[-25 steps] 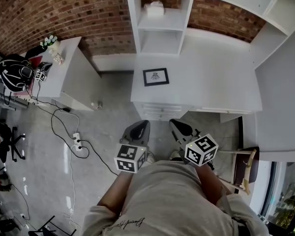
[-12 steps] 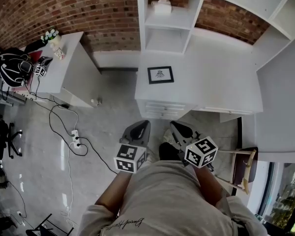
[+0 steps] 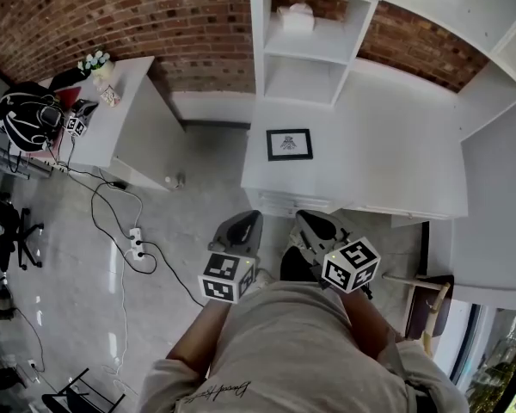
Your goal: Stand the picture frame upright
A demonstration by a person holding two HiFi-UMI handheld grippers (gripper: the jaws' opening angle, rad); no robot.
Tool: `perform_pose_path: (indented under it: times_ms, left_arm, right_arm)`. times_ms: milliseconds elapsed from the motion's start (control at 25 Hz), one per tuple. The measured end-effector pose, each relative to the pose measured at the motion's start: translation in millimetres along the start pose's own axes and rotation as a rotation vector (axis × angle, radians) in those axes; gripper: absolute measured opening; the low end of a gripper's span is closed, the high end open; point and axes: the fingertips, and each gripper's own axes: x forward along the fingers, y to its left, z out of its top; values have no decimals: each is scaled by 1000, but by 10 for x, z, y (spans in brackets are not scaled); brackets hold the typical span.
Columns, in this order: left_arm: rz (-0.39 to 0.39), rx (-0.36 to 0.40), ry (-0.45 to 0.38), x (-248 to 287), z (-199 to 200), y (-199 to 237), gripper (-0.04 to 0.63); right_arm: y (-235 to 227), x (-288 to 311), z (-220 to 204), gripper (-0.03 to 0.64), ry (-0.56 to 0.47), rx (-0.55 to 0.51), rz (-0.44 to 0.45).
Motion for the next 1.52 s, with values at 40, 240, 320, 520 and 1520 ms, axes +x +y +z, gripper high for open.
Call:
perform_pose_path:
  times_ms: [40,240,320,520,1520]
  left_arm:
    - [5,-3,-2,72,46,28,17]
    - [22,-2,-9,496,296,128,17]
    - [32,-6,-15,675,410,173,17]
    - [68,-24,-31,1102,663,274,17]
    - [159,-35,29,2190,830,358,17]
  right_arm:
    - [-57,45,51,29,0,-5,9]
    - [-423,268,333,29,21,-51,47]
    - [-598,359,452,29,29,-58,59]
    - [-1047,543,700,29,41,-58,84]
    - [-2393,715,801,29,108,-32,54]
